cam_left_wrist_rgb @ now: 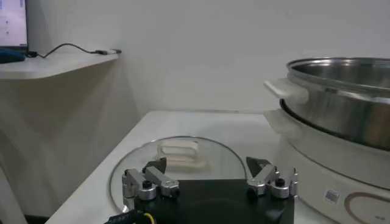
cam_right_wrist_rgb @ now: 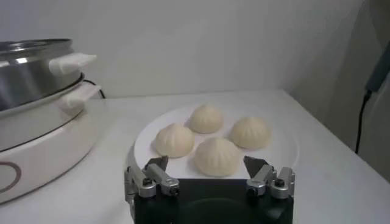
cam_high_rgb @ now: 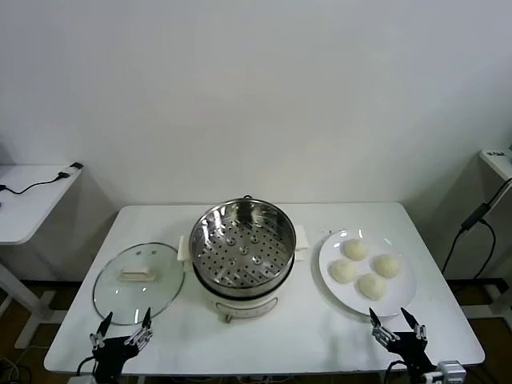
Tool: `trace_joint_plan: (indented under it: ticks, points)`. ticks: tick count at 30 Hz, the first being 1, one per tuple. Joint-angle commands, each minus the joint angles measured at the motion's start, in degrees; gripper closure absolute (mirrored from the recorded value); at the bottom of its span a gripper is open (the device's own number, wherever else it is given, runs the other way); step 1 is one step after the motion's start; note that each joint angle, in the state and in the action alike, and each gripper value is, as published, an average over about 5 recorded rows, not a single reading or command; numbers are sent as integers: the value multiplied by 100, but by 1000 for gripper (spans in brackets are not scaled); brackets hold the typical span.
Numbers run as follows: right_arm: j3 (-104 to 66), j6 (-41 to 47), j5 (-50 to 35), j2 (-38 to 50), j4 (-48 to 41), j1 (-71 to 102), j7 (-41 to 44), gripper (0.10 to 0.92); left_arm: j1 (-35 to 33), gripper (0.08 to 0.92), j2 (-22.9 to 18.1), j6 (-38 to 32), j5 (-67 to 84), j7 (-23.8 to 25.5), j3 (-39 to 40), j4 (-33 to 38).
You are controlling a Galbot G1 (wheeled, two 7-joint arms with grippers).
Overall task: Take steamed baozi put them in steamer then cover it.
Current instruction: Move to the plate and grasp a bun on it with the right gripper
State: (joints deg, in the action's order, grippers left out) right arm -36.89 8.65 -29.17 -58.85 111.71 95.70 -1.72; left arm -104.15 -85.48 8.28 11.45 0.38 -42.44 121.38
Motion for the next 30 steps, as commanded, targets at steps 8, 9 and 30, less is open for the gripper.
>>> trace_joint_plan:
  ticks: [8, 9, 30]
  points:
    - [835, 1406, -170, 2154, -1198, -3636, 570, 203, -26, 177, 32, -20, 49, 1, 10, 149]
    - [1335, 1371, -195, 2486, -1545, -4255, 836, 203, -31, 177, 30, -31, 46, 1, 18, 162]
    - [11946, -1789, 1212, 1983, -6114, -13970, 7982, 203, 91, 177, -55, -228, -6, 26, 139, 49]
